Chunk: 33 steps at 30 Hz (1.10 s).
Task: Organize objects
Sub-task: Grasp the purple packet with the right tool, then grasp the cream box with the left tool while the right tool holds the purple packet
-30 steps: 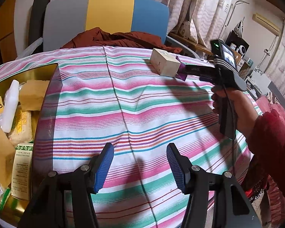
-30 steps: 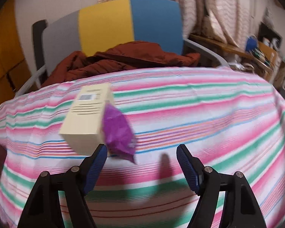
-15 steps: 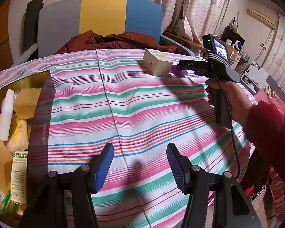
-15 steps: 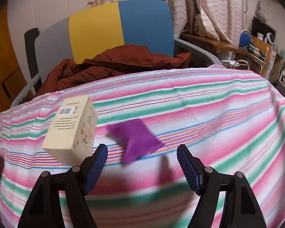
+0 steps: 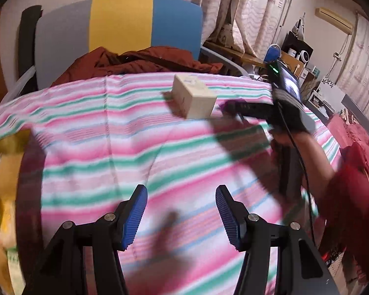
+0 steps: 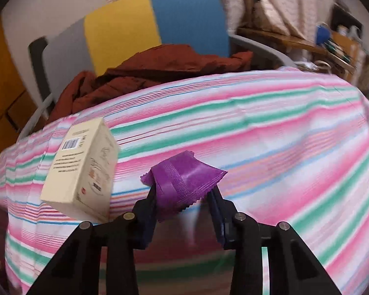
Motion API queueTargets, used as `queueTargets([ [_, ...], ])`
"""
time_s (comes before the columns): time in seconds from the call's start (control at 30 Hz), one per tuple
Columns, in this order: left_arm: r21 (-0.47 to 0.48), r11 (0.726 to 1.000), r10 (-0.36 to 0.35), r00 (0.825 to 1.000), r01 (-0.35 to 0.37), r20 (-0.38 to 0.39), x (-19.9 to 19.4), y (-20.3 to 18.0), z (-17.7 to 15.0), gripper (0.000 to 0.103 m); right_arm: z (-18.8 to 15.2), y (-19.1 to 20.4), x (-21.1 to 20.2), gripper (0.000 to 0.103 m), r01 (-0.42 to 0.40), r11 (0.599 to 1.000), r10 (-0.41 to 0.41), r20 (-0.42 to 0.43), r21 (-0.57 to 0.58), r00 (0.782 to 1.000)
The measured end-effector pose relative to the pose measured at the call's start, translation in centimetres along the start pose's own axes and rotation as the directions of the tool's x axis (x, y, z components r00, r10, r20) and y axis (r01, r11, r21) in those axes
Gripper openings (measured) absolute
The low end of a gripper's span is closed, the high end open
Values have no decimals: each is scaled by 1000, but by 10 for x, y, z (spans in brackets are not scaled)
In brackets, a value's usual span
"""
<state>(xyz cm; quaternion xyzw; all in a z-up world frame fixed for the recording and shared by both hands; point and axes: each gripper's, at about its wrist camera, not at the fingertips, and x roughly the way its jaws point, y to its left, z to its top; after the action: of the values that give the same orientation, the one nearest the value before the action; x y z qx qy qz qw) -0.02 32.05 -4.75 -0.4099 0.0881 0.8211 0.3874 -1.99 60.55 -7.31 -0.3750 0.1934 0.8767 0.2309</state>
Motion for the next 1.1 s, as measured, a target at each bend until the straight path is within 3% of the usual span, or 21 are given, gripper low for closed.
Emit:
queueTargets([
  [0.07, -3, 1000, -2, 1000, 2, 5, 13, -5, 15, 66, -4, -10, -5, 39, 11, 999, -12, 11, 38, 1000],
  [0.27, 16, 1000, 17, 1000, -17, 12, 62, -26, 68, 74, -16, -21, -16, 39, 37, 994, -42, 44, 105, 998],
  [0.47, 18, 997, 70, 997, -71, 26, 105, -40, 117, 75, -19, -18, -16, 39, 65, 994, -70, 54, 92, 996],
  [0.57, 12, 995, 101, 995, -101, -5, 125, -40, 131, 76, -20, -20, -17, 39, 58, 993, -64, 60, 98, 996],
  [0.7, 26, 990, 139, 989, -138, -49, 150, -42, 139, 76, -21, -19, -17, 39, 62, 994, -68, 63, 95, 996],
  [0.9, 70, 984, 165, 986, -163, -14, 160, -39, 132, 76, -21, -19, -17, 39, 66, 994, -72, 69, 92, 995],
  [1.1, 56, 987, 151, 988, -152, 21, 160, -24, 121, 53, -22, -20, -17, 39, 69, 994, -76, 73, 90, 994],
])
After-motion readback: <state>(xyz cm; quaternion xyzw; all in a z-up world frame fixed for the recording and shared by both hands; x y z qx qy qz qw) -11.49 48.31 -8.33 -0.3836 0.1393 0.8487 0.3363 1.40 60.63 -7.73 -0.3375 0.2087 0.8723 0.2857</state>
